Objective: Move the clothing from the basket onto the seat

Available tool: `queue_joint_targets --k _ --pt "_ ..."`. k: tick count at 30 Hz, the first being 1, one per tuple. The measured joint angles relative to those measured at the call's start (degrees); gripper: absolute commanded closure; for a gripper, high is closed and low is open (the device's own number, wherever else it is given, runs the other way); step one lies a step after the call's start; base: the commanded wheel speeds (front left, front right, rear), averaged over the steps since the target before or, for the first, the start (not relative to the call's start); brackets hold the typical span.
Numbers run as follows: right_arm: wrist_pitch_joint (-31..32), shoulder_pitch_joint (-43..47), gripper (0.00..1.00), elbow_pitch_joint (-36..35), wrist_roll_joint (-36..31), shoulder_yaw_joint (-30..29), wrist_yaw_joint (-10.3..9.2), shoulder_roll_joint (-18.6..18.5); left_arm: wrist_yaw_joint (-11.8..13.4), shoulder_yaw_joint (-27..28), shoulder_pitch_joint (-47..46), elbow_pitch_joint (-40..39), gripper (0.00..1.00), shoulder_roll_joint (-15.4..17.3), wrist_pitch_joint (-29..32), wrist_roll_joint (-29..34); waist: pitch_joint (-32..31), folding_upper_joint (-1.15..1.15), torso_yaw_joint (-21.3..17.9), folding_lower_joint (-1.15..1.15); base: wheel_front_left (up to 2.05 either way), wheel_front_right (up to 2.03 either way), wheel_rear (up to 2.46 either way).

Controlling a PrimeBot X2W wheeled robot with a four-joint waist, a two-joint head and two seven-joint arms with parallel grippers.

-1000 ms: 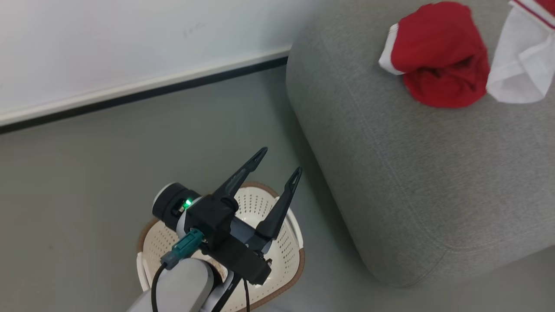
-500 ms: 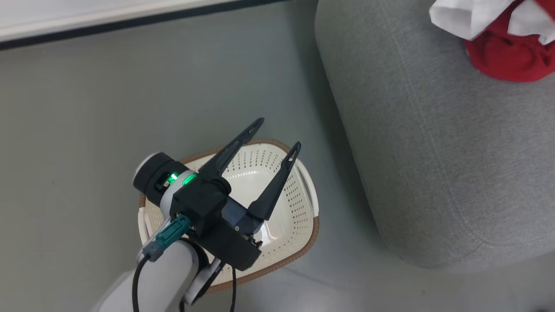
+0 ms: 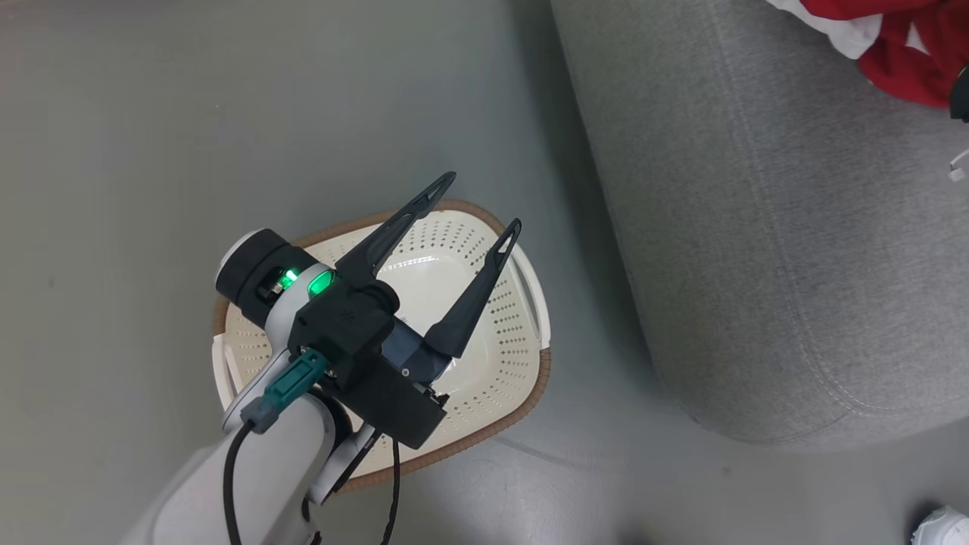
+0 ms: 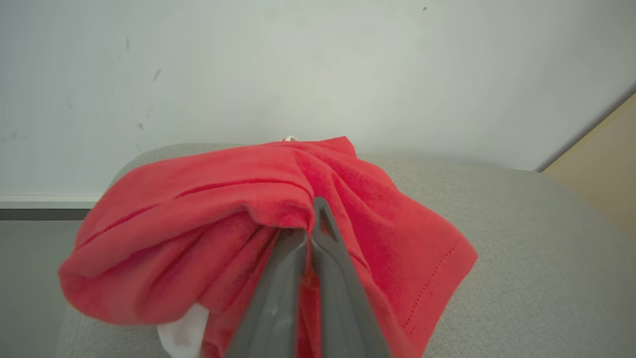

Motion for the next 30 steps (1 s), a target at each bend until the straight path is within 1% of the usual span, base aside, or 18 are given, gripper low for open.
queue_joint_targets --k 1,2,9,11,15,19,23,24,30 --pt "-0.04 0.0 0.15 0.2 -0.01 0.09 0.09 0.12 -0.2 -0.02 -0.12 0.01 0.0 -0.02 0.0 0.0 -0.08 -0.01 -0.24 -0.01 0.0 0.0 0.0" --pt "-0.12 0.01 0.0 0.27 -0.1 0.38 0.33 0.16 -0.21 -0.07 -0.13 0.11 0.0 -0.05 0.0 0.0 -0.2 -0.01 -0.45 -0.01 0.0 0.0 0.0" --pt "-0.99 1.15 0.0 0.87 -0.77 1.38 1.14 1.96 -0.41 -0.12 0.22 3.27 0.0 -0.38 -0.68 -0.46 -2.43 -0.01 -1.49 -0.01 0.0 0.0 0.0" --pt "-1.01 2.37 0.0 0.88 -1.24 1.75 1.66 2.03 -1.14 -0.18 1.04 4.32 0.0 -0.65 -1.11 -1.42 -3.4 -0.01 -1.74 -0.01 0.0 0.0 0.0" --pt "-1.04 4.39 0.0 0.78 -1.58 2.03 2.48 1.94 -0.94 0.64 3.02 6.46 0.0 -1.2 -2.34 -3.49 -5.8 -0.01 -2.07 -0.02 0.0 0.0 0.0" --pt "-1.07 6.42 0.0 0.03 -1.6 2.02 2.93 1.98 0.6 2.37 3.59 8.59 0.0 -1.99 -3.27 -4.1 -8.49 -0.02 -2.18 -0.02 0.0 0.0 0.0" --pt "-1.07 9.5 0.0 -1.09 -1.37 1.55 3.22 2.37 1.14 3.1 4.92 11.27 0.0 -2.18 -3.04 -4.68 -11.34 -0.02 -1.99 -0.02 0.0 0.0 0.0" --pt "-1.07 10.35 0.0 -1.22 -1.11 1.41 3.63 2.64 1.57 3.42 5.28 11.81 0.0 -2.24 -3.16 -4.89 -12.05 -0.02 -1.89 -0.02 0.0 0.0 0.0" --pt "-1.07 15.49 0.0 -3.0 -0.18 0.45 3.69 3.5 3.69 6.67 6.59 14.06 0.0 -2.57 -4.66 -6.91 -16.38 -0.02 -0.77 -0.02 0.0 0.0 0.0"
